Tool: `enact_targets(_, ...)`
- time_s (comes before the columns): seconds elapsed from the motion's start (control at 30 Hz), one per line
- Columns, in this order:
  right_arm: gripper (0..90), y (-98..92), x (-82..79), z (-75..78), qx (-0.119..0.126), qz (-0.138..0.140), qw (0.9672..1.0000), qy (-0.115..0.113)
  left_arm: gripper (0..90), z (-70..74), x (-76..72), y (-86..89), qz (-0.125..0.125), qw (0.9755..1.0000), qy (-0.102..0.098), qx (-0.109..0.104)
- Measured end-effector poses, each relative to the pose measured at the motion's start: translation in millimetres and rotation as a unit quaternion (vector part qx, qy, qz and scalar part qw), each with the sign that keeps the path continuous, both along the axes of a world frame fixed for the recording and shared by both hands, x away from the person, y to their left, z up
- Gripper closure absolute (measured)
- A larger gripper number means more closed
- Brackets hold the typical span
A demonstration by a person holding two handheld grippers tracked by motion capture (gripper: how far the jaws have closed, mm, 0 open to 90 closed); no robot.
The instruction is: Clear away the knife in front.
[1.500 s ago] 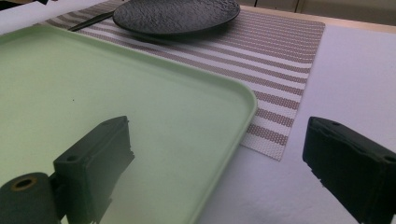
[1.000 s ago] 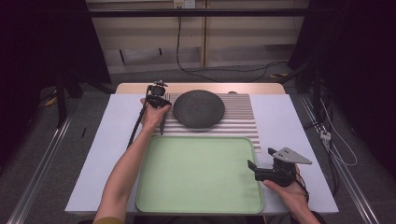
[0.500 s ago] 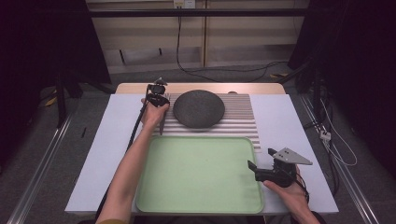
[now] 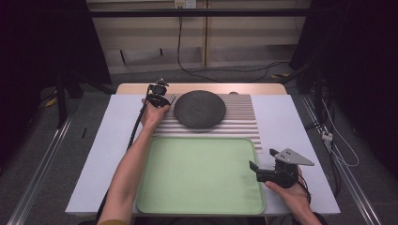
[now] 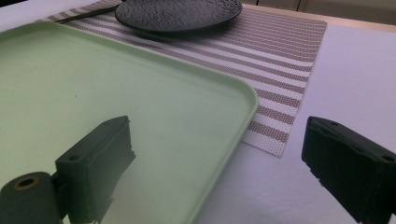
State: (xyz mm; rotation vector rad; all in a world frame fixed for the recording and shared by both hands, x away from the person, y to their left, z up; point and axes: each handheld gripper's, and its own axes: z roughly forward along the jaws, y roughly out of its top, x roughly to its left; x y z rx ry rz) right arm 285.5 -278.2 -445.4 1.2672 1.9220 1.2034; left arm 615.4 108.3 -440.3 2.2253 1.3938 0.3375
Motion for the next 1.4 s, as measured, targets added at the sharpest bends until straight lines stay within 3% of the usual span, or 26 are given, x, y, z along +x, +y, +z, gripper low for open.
enact_targets(0.2, 9.1, -0.6, -0.8, -0.1, -0.002, 0.0, 1.0, -0.002, 80.0, 2.3, -0.1, 0.8, -0.012, 0.9998, 0.002, 0.015)
enact_targets(0.33, 9.1, -2.7, -1.0, -0.4, -0.001, 0.0, 1.0, 0.0, 80.0, 4.4, -0.9, 6.0, -0.007, 0.9999, 0.007, 0.012)
enact_targets(0.63, 9.1, -1.7, -1.3, -0.2, -0.003, 0.003, 1.0, -0.001, 80.0, 14.0, -6.2, 4.3, -0.019, 0.9997, -0.004, 0.016)
enact_targets(1.17, 9.2, -1.3, -0.3, -0.6, -0.005, 0.002, 1.0, 0.0, 80.0, 24.7, -18.5, 2.1, -0.038, 0.9991, -0.014, 0.013)
enact_targets(1.4, 9.2, -0.5, -0.3, -0.4, -0.008, 0.002, 1.0, -0.001, 80.0, 31.8, -24.9, 9.9, -0.033, 0.9992, -0.02, 0.0)
